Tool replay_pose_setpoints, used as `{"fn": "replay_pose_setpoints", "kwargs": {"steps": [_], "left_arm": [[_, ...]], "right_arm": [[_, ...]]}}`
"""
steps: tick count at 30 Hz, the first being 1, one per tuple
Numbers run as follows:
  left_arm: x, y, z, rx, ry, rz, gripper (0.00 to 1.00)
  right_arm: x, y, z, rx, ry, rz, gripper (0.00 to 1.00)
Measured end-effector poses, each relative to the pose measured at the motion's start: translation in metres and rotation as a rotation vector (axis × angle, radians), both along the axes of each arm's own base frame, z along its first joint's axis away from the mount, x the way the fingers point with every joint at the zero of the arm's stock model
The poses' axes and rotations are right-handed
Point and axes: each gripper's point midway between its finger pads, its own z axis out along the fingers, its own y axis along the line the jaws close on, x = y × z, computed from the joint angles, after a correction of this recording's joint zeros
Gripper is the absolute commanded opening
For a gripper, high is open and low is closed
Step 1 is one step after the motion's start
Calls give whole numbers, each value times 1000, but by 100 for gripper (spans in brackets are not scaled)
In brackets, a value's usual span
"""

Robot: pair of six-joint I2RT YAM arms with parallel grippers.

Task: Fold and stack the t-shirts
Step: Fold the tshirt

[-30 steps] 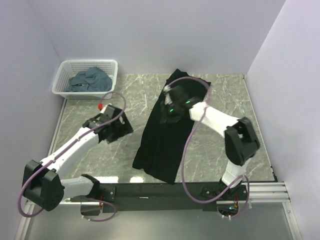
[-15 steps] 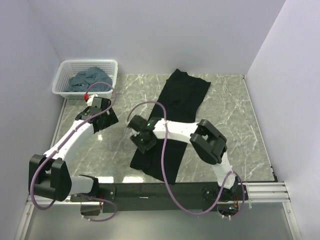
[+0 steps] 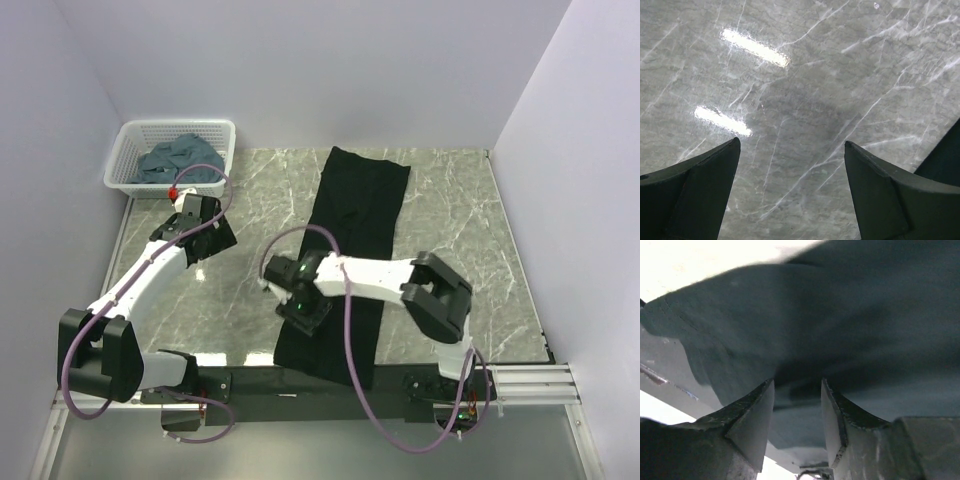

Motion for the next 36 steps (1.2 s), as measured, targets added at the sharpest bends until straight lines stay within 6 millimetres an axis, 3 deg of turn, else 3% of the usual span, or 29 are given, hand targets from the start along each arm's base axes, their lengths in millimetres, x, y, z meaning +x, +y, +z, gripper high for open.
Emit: {"fn": "replay_pose_setpoints", "kwargs": {"steps": [3, 7, 10, 14, 16, 18, 23, 27, 36], "left_arm": [[0, 0, 0, -1, 2, -5, 91], [0, -1, -1, -5, 3, -9, 91], [0, -1, -1, -5, 2, -14, 91], [0, -2, -2, -8, 1, -19, 92], [0, -2, -3, -9, 2, -19, 92], [0, -2, -3, -9, 2, -20, 91], [0, -2, -2, -10, 1, -20, 91], [0, -3, -2, -10, 0, -20, 91], [0, -3, -2, -10, 0, -20, 91]], "right_arm": [[33, -2, 26, 55, -48, -83, 53], [140, -14, 77, 231, -204, -386, 56], [225, -62, 96, 316, -313, -687, 57], [292, -134, 90, 327, -379, -1004, 57], [311, -154, 79, 321, -393, -1089, 56], [322, -160, 66, 311, -388, -1128, 55], [341, -155, 20, 276, -348, -1148, 52], [350, -152, -3, 254, -325, -1151, 50], [388, -137, -3, 299, -346, -1140, 48]]}}
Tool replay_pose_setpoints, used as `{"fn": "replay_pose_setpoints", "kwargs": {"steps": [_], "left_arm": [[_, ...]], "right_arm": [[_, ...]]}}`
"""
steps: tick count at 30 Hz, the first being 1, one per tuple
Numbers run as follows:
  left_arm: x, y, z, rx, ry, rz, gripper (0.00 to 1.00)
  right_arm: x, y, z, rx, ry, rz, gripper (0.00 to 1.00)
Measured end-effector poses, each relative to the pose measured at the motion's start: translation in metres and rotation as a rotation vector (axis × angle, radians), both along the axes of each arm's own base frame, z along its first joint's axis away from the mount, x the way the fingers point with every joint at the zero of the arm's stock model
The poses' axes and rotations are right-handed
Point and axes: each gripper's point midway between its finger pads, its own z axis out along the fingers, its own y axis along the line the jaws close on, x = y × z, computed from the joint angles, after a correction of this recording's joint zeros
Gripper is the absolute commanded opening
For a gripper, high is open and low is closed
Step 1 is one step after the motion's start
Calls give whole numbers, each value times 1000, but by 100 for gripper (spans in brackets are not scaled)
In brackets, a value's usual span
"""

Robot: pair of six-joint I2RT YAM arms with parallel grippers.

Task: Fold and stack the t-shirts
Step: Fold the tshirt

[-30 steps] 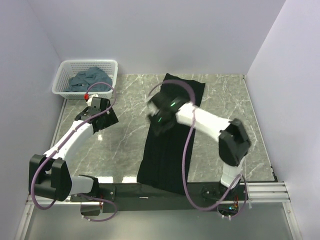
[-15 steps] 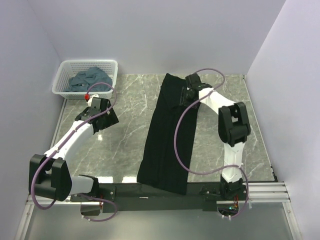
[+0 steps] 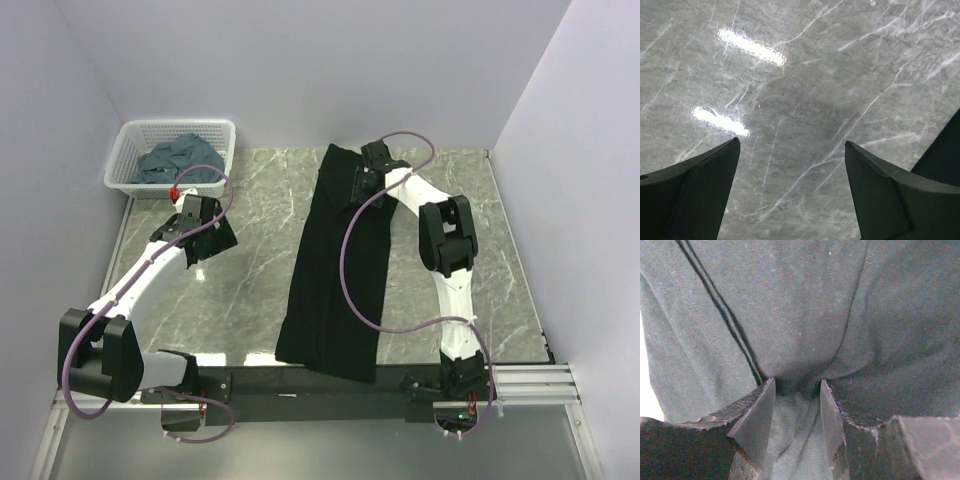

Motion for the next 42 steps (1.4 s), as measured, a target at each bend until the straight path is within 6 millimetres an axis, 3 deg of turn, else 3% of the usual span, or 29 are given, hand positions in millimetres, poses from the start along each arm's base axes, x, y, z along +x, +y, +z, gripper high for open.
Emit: {"fn": "replay_pose_setpoints", "kwargs": {"steps": [8, 13, 17, 22, 25, 28, 32, 34, 38, 42], "left_arm": [[-1, -3, -1, -8, 4, -17, 92], [-2, -12, -3, -40, 13, -50, 86], [-15, -37, -9, -30, 54, -124, 86], [-53, -90, -18, -51, 134, -260, 86], [-81, -113, -26, -84, 181, -317, 86], [-121, -131, -41, -116, 258, -374, 86], [-168, -153, -56, -136, 357, -459, 85], [-184, -163, -62, -135, 398, -490, 83], [-201, -169, -77, -108, 469, -502, 78], [-207, -168, -90, -77, 516, -489, 74]], "right_arm": [[31, 3, 3, -9, -36, 19, 49], [27, -10, 6, -17, -32, 7, 55], [-27, -29, 26, -17, 23, -8, 57], [-104, -36, 99, 29, -55, -10, 58], [-167, -32, 115, 56, -79, 28, 58], [-227, -27, 96, 55, -18, 77, 58], [-317, -24, 43, 22, 168, 159, 57], [-351, -25, 25, 8, 251, 185, 57], [-389, -24, 5, 16, 354, 203, 57], [-409, -18, -2, 31, 413, 218, 57]]}}
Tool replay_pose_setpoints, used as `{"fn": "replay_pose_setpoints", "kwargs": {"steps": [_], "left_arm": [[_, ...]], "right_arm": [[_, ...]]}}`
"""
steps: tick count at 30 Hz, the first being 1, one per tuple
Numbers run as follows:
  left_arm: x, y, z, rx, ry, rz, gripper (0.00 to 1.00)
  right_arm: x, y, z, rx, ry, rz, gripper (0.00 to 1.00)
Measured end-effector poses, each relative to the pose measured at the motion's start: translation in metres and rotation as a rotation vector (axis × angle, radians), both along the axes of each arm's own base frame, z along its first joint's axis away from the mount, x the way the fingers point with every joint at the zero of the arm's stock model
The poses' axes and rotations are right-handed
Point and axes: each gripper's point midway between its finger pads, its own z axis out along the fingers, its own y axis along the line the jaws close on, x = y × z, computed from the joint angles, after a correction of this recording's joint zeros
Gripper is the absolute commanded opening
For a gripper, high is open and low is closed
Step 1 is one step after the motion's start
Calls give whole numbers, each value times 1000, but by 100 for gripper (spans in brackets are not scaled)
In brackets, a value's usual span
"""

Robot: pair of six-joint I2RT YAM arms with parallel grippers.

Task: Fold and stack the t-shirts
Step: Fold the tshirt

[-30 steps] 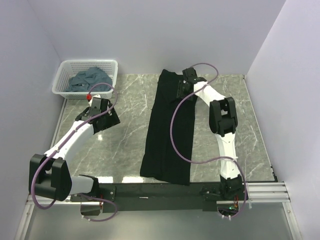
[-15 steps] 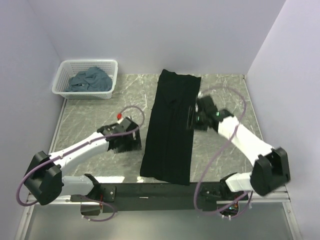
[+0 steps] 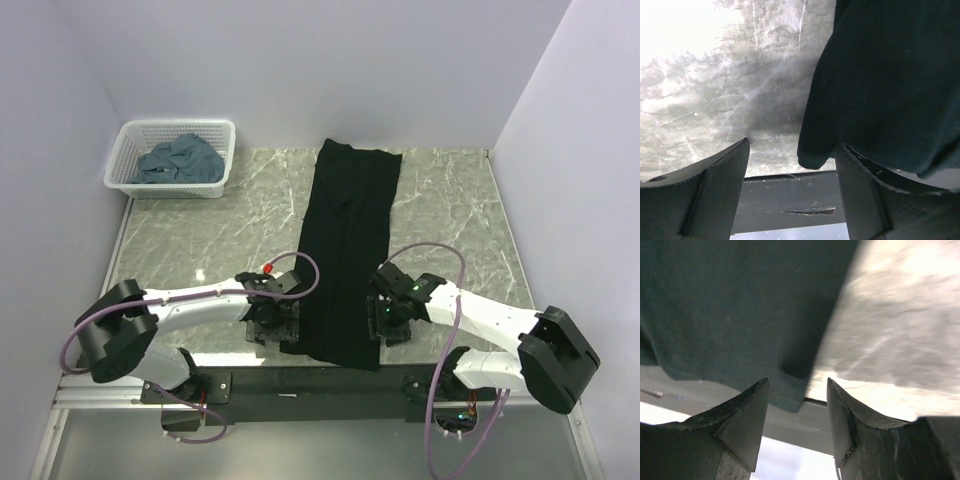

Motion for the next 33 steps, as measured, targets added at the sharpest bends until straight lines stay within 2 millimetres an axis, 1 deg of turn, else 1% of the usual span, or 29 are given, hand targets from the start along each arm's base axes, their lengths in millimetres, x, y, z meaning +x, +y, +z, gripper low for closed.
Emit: {"fn": "replay_pose_setpoints", "kwargs": {"steps": [1, 4, 6, 12, 15, 16, 17, 18, 20, 21, 22, 24, 25, 27, 28, 31, 33], "left_arm": [[-1, 0, -3, 8, 7, -1, 73], [-3, 0, -8, 24, 22, -7, 70], [-3, -1, -8, 29, 25, -7, 69], [-3, -1, -10, 53, 42, -9, 66], [-3, -2, -11, 57, 52, -12, 63], [-3, -3, -10, 56, 55, -12, 59], [-4, -3, -11, 56, 59, -14, 57], [-4, -4, -11, 56, 62, -15, 52], [-4, -5, -11, 51, 68, -18, 47], [-5, -6, -11, 49, 71, -19, 40], [-5, -7, -11, 46, 73, -17, 36], [-5, -9, -11, 34, 76, -18, 27], [-5, -12, -10, 23, 77, -20, 17], [-5, -17, -10, -2, 80, -18, 3], [-6, -18, -10, -10, 81, -21, 1], [-8, -19, -9, -25, 72, -27, 1], [-14, -19, -8, -34, 70, -36, 1]], "right_arm": [[-3, 3, -1, 4, 8, 6, 57], [-12, 12, -5, 15, 36, 28, 52], [-18, 16, -9, 14, 63, 34, 52], [-26, 20, -11, 7, 96, 41, 51], [-29, 21, -12, 5, 110, 42, 47], [-30, 21, -13, 4, 115, 42, 43], [-31, 21, -13, 1, 120, 42, 42], [-31, 22, -13, -2, 125, 43, 39], [-33, 22, -14, -6, 134, 45, 30], [-34, 21, -14, -9, 138, 45, 24], [-34, 21, -15, -11, 140, 46, 12], [-35, 21, -15, -13, 139, 47, 1], [-35, 21, -15, -14, 139, 46, 0], [-35, 21, -15, -15, 139, 46, 0], [-35, 21, -15, -15, 139, 48, 0], [-36, 21, -14, -8, 142, 60, 0], [-40, 20, -11, 2, 148, 72, 0]]}}
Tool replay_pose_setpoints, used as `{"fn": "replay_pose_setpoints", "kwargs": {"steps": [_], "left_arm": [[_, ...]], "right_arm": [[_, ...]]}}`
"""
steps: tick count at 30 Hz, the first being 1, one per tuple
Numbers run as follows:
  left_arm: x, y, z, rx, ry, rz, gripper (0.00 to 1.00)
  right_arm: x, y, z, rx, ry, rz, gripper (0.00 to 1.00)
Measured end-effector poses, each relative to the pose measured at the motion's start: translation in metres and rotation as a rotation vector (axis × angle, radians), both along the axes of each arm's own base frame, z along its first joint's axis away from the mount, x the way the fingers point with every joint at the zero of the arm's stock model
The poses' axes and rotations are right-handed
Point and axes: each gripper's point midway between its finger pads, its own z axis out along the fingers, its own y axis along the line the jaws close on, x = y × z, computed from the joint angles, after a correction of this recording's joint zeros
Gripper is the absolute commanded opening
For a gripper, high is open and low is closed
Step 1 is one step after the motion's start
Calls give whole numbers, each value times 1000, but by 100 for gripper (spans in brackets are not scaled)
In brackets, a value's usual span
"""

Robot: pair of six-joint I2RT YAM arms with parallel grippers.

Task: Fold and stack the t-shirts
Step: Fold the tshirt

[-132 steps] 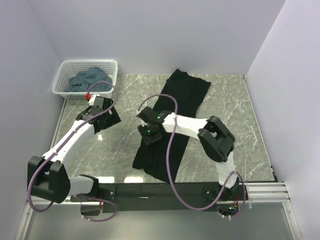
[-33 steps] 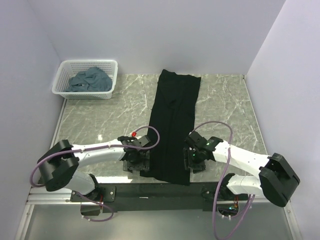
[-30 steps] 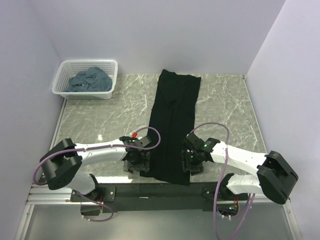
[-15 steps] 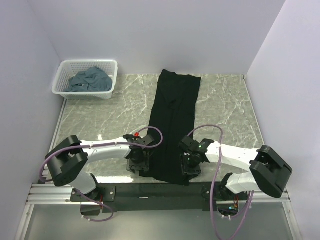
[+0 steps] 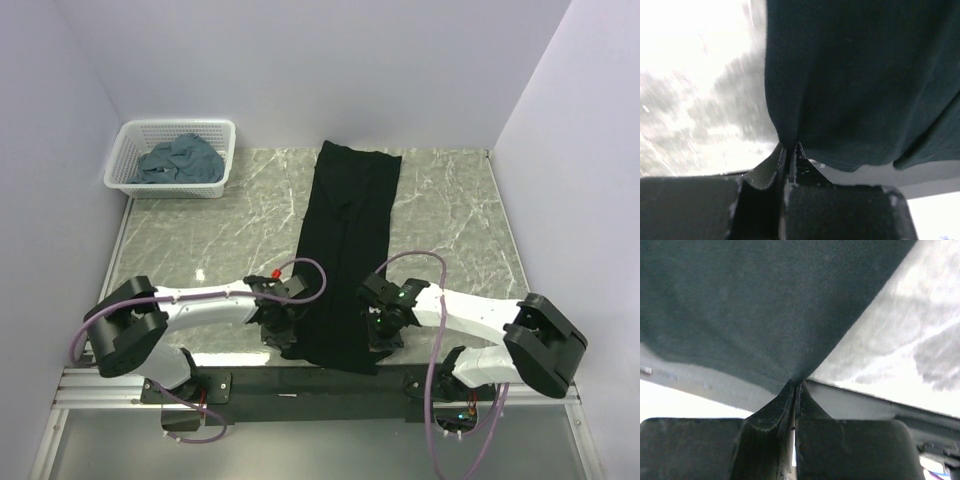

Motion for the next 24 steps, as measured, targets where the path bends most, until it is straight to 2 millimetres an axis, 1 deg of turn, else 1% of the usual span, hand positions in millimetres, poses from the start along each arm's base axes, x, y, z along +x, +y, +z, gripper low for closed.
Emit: {"fn": "replay_pose_setpoints", "kwargs": {"steps": [2, 4, 6, 7, 8, 9, 10, 12, 13, 16, 19, 20, 22, 24], "left_arm": [[-11, 1, 1, -4, 5, -20, 1], [-19, 1, 5, -13, 16, -39, 1], [-18, 0, 12, -19, 13, -40, 1], [-12, -1, 17, -26, 11, -31, 1], [-1, -4, 25, -37, -2, -13, 1], [12, -6, 32, -49, -20, 9, 1], [31, -8, 43, -66, -49, 32, 1], [77, -12, 66, -96, -129, 95, 1], [105, -14, 80, -118, -184, 126, 1], [175, -13, 110, -131, -311, 177, 1], [229, -18, 126, -117, -400, 178, 1], [244, -19, 127, -105, -423, 174, 1], [267, -23, 126, -83, -458, 155, 1], [282, -25, 121, -65, -476, 138, 1]], "right_arm": [[-5, -2, 7, 13, 7, 23, 0], [-2, -7, 18, 0, -2, 46, 0], [12, -9, 32, 0, -28, 43, 0], [26, -8, 41, 10, -56, 25, 0], [43, -10, 50, 16, -93, 0, 0], [61, -12, 59, 22, -132, -28, 0], [79, -16, 68, 18, -178, -52, 0], [117, -24, 86, -2, -257, -101, 0], [135, -27, 93, -18, -292, -120, 0], [184, -32, 105, -62, -372, -158, 0], [226, -35, 108, -103, -424, -180, 0], [237, -36, 108, -117, -437, -184, 0], [256, -39, 108, -142, -463, -191, 0], [273, -42, 110, -158, -493, -205, 0]]}}
